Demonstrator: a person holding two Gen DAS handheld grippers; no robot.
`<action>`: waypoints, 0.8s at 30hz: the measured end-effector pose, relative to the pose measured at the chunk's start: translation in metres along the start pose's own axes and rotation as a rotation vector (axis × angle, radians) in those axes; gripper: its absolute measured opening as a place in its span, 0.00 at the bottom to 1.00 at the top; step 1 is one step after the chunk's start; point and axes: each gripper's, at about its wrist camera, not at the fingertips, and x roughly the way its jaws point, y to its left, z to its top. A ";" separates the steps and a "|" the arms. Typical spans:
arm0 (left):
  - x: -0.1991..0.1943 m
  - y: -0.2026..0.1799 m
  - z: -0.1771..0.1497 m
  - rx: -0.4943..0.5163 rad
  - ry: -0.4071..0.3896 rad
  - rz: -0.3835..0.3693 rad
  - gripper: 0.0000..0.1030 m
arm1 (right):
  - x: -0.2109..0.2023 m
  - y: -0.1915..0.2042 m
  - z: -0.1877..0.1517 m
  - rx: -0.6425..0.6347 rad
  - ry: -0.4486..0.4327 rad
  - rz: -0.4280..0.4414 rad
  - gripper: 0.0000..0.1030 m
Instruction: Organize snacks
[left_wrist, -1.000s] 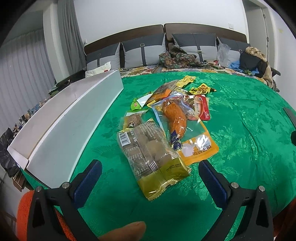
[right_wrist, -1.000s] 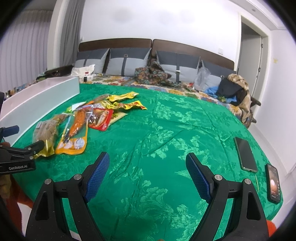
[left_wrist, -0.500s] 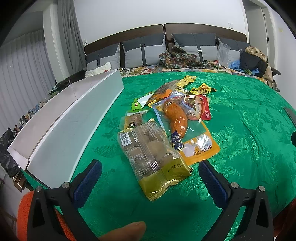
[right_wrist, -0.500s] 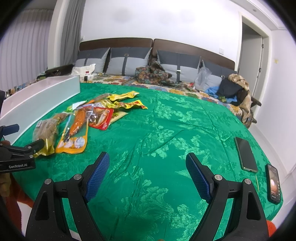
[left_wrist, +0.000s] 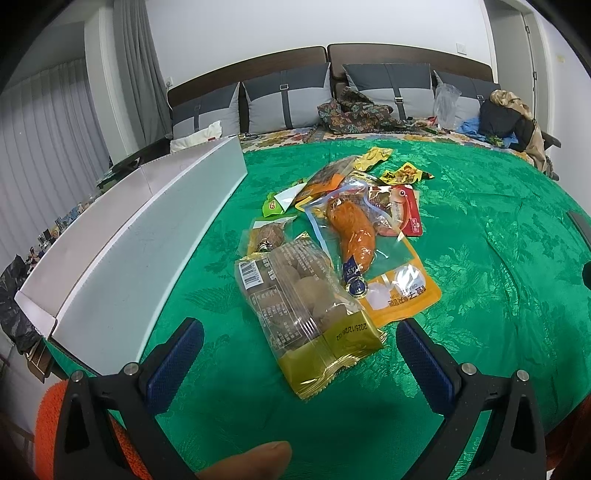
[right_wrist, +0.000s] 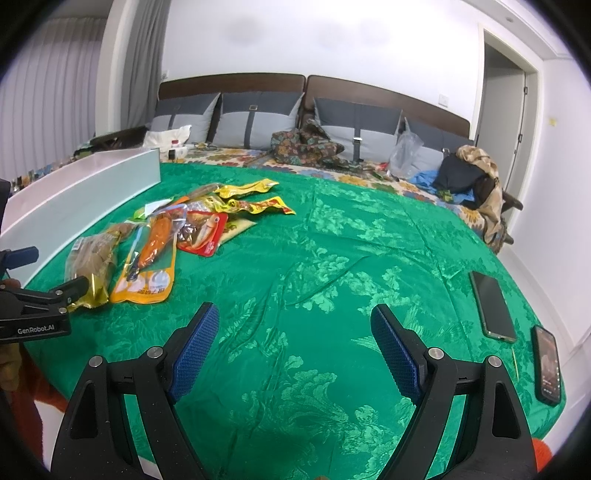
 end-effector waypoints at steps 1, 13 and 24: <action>0.000 0.000 0.000 0.000 0.000 0.000 1.00 | 0.000 0.000 0.000 0.000 0.000 0.000 0.84; 0.001 0.000 0.000 0.001 0.002 0.001 1.00 | 0.000 -0.002 0.000 0.000 0.003 0.002 0.84; 0.004 0.002 -0.003 0.000 0.008 0.001 1.00 | 0.000 -0.002 0.000 0.000 0.004 0.002 0.84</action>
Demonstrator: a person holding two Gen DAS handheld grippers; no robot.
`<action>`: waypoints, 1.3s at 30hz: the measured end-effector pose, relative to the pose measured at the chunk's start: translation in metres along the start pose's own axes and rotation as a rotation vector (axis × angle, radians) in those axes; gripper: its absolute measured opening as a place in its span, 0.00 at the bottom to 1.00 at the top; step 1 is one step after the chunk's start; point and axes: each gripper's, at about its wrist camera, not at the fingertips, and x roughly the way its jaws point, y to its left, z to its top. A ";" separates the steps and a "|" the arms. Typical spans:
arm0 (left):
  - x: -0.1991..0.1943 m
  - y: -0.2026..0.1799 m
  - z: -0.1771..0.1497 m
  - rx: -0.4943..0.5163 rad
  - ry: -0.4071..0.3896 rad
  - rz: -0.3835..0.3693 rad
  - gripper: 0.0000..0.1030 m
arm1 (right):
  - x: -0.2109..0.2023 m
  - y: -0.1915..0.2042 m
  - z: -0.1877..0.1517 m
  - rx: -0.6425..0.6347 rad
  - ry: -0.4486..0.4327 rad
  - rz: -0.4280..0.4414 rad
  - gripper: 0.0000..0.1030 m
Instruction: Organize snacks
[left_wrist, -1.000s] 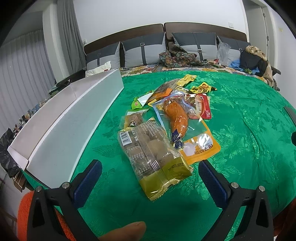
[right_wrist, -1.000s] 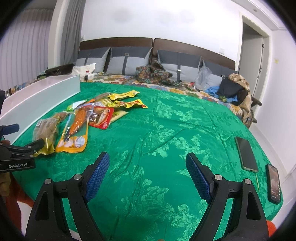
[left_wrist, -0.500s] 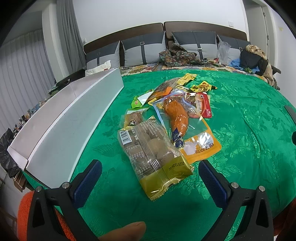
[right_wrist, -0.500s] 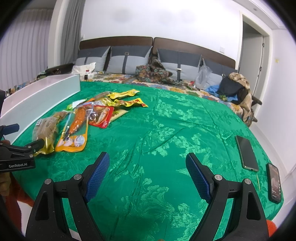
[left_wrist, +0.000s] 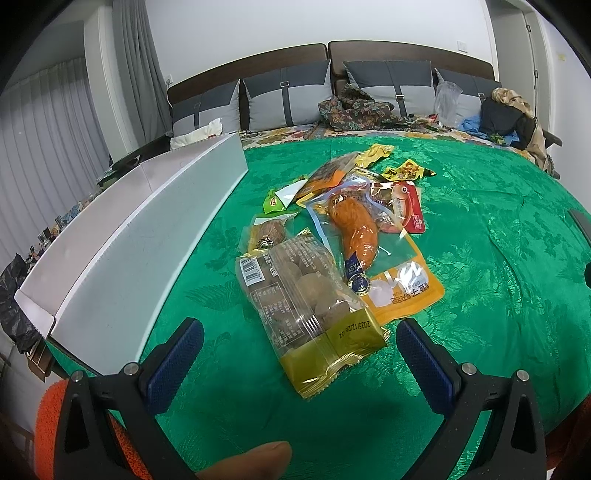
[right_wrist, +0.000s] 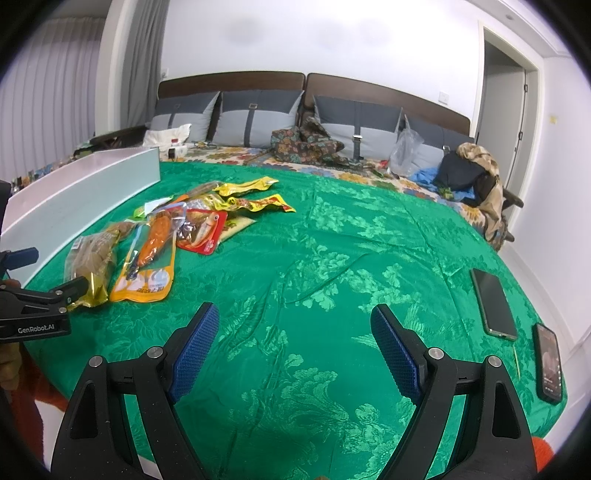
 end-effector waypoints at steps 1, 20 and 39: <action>0.000 0.000 0.000 0.000 0.001 0.000 1.00 | 0.000 0.000 -0.001 0.000 0.001 0.000 0.84; 0.037 0.015 -0.009 -0.058 0.177 -0.022 1.00 | 0.007 -0.003 -0.004 0.018 0.044 0.020 0.84; 0.031 0.026 0.000 -0.089 0.177 -0.056 1.00 | 0.031 -0.018 -0.015 0.086 0.158 0.063 0.84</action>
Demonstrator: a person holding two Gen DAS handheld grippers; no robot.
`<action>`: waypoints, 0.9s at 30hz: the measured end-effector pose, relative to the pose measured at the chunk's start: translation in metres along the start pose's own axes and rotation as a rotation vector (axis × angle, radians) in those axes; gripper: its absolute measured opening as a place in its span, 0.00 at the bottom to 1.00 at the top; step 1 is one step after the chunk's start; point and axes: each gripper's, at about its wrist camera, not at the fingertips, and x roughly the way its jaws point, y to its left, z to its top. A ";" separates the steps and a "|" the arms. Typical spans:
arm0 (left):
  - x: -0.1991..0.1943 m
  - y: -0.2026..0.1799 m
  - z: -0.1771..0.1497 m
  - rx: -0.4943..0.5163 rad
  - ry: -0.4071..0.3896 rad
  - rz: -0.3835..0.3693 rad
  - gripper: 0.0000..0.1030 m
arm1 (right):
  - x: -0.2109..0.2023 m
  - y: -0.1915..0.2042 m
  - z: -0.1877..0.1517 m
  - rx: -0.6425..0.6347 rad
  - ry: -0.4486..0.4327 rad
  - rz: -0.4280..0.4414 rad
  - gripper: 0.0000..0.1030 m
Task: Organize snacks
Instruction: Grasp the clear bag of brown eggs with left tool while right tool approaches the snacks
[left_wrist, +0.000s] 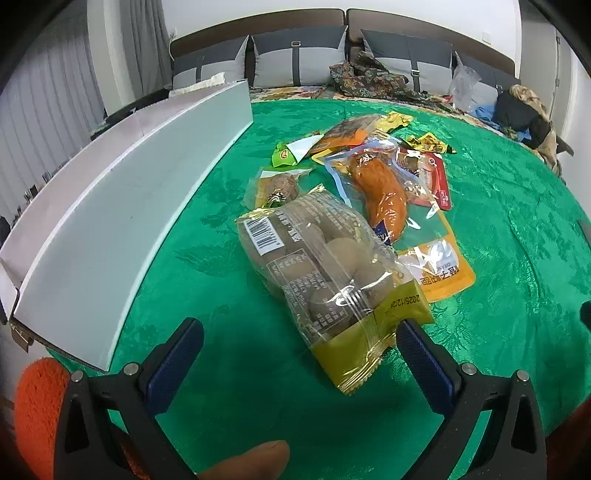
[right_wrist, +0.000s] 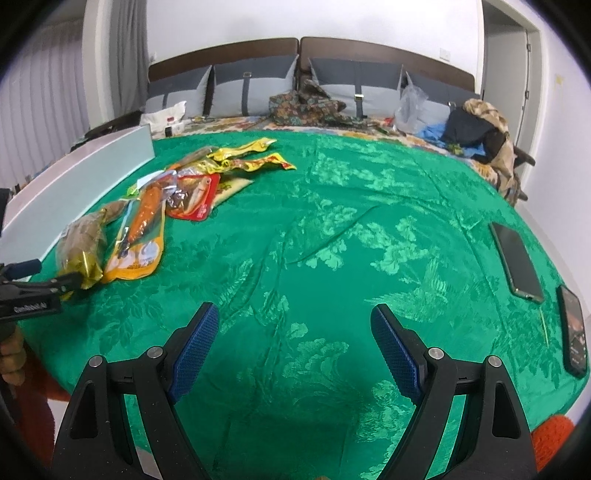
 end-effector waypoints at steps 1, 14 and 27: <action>0.000 0.002 0.000 -0.002 0.006 -0.006 1.00 | 0.002 -0.001 0.000 0.005 0.009 0.001 0.84; 0.006 -0.008 -0.009 0.074 0.096 -0.100 1.00 | 0.036 -0.017 -0.018 0.070 0.181 -0.003 0.84; 0.026 -0.001 -0.010 0.035 0.153 -0.089 1.00 | 0.036 -0.011 -0.019 0.052 0.185 -0.007 0.85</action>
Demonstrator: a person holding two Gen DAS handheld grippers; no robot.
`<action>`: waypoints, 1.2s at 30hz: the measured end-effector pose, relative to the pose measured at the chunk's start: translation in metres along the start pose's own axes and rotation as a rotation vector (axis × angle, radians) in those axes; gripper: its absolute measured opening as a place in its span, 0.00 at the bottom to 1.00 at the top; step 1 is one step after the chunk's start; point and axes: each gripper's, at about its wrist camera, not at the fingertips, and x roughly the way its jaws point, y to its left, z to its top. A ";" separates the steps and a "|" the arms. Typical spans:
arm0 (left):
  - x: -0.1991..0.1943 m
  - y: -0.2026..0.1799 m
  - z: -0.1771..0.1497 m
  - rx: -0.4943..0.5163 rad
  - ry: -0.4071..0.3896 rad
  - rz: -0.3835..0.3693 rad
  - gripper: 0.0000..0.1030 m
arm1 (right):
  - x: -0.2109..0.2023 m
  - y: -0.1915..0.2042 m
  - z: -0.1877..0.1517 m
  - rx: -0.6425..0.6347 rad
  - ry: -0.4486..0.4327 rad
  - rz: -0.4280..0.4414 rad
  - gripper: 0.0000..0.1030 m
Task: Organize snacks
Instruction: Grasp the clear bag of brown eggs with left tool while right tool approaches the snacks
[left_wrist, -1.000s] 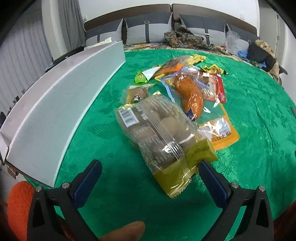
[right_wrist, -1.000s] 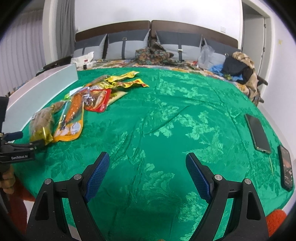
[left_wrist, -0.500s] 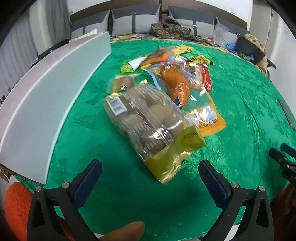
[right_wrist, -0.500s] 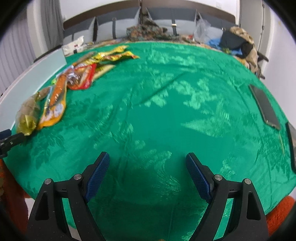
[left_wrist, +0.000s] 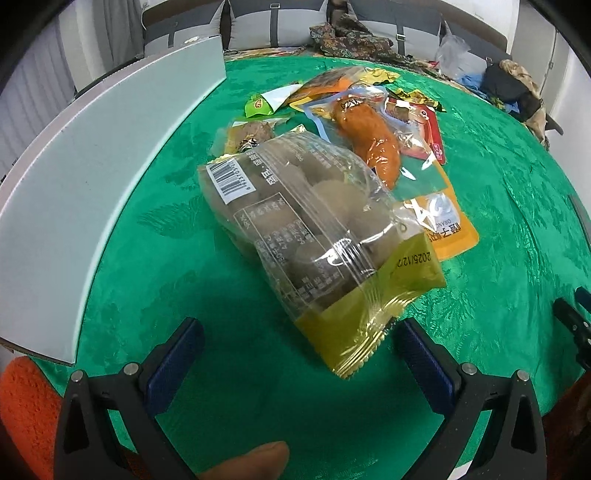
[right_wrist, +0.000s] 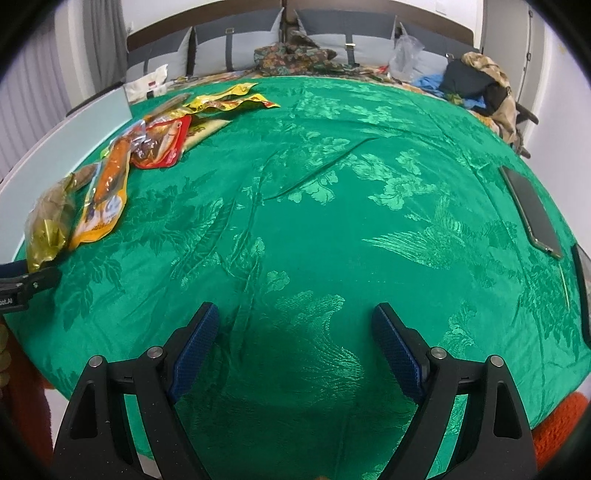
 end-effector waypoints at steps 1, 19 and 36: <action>0.000 0.000 0.000 0.000 -0.001 0.000 1.00 | 0.000 0.000 0.000 -0.001 0.001 -0.002 0.85; 0.002 0.001 0.004 0.014 0.020 -0.006 1.00 | 0.001 -0.001 0.000 0.020 -0.004 -0.013 0.86; -0.013 0.024 0.063 -0.168 0.008 -0.140 1.00 | -0.001 0.000 -0.002 0.028 -0.015 -0.029 0.86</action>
